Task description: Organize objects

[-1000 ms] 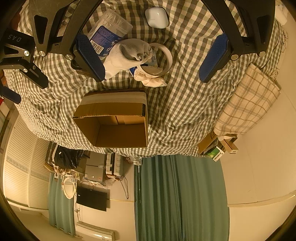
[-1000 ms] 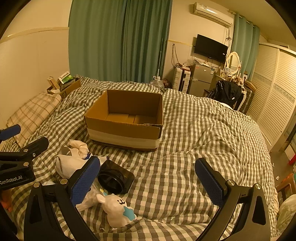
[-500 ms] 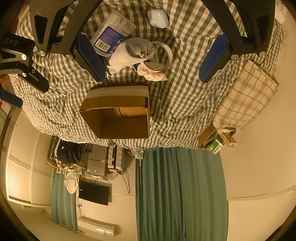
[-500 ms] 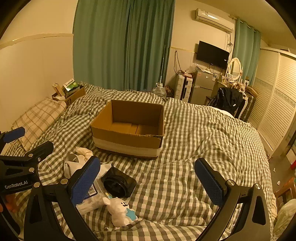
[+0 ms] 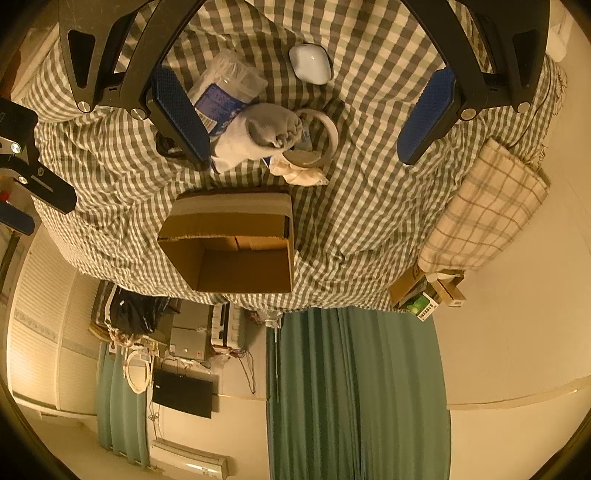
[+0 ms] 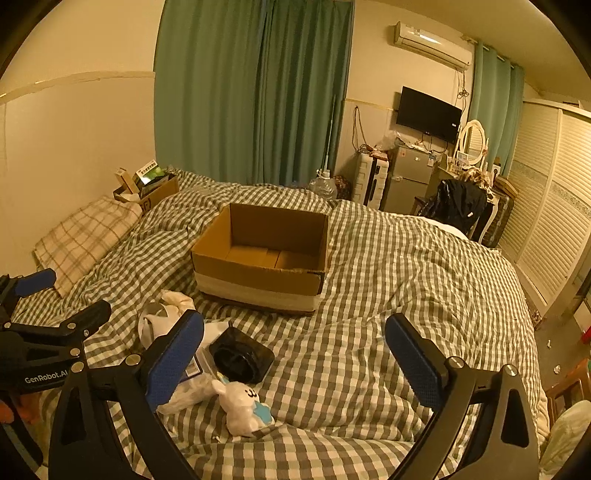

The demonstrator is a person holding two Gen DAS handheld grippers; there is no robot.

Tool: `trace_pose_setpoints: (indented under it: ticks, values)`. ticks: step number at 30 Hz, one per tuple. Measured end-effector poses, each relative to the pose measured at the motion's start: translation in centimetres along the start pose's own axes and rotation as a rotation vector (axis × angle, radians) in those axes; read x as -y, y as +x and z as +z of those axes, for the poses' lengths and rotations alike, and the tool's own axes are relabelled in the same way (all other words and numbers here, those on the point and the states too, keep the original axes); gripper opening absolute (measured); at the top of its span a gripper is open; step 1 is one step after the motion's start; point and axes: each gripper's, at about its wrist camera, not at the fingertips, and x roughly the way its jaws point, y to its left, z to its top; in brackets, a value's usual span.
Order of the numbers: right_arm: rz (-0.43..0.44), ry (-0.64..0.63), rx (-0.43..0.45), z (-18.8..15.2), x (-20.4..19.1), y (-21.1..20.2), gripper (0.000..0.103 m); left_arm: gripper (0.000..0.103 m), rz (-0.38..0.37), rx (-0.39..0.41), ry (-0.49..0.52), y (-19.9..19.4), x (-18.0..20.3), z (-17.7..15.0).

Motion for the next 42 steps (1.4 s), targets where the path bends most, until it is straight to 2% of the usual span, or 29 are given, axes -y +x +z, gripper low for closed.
trace_pose_setpoints:
  ticks: [6, 11, 15, 18, 20, 23, 26, 27, 28, 31, 38, 42]
  values:
    - [0.012, -0.028, -0.080, -1.6, -0.6, 2.1, 0.099, 0.103, 0.008, -0.042, 0.022, 1.4, 0.5, -1.3]
    - [0.064, -0.057, -0.262, -4.6, -1.7, 6.6, 0.099, 0.103, 0.014, -0.100, 0.045, 3.5, 0.8, -2.8]
    - [0.093, -0.093, -0.345, -6.5, -2.8, 9.0, 0.099, 0.103, -0.003, -0.146, 0.050, 4.9, 1.2, -3.7]
    - [0.097, -0.117, -0.394, -7.5, -3.1, 10.4, 0.086, 0.103, -0.011, -0.159, 0.057, 5.4, 1.4, -4.0]
    - [0.112, -0.109, -0.412, -7.6, -2.9, 10.8, 0.085, 0.103, -0.012, -0.167, 0.061, 5.7, 1.6, -4.1]
    - [0.136, -0.108, -0.425, -7.6, -2.9, 11.1, 0.080, 0.103, -0.010, -0.179, 0.072, 6.1, 1.9, -4.2]
    - [0.173, -0.119, -0.448, -8.1, -3.2, 11.2, 0.064, 0.103, -0.008, -0.190, 0.088, 6.4, 2.5, -4.3]
    - [0.198, -0.122, -0.456, -8.3, -3.3, 11.3, 0.055, 0.103, -0.008, -0.192, 0.094, 6.5, 2.7, -4.3]
    - [0.213, -0.123, -0.457, -8.3, -3.5, 11.4, 0.052, 0.103, -0.009, -0.196, 0.099, 6.5, 2.9, -4.3]
    - [0.212, -0.118, -0.431, -8.0, -3.3, 10.9, 0.052, 0.103, -0.021, -0.208, 0.113, 6.8, 3.5, -4.4]
    - [0.086, -0.048, -0.340, -5.9, 1.5, 8.8, 0.052, 0.102, -0.092, -0.272, 0.167, 7.9, 6.0, -4.8]
    - [0.080, -0.013, -0.332, -5.5, 2.7, 8.6, 0.052, 0.099, -0.100, -0.305, 0.227, 9.5, 7.6, -5.4]
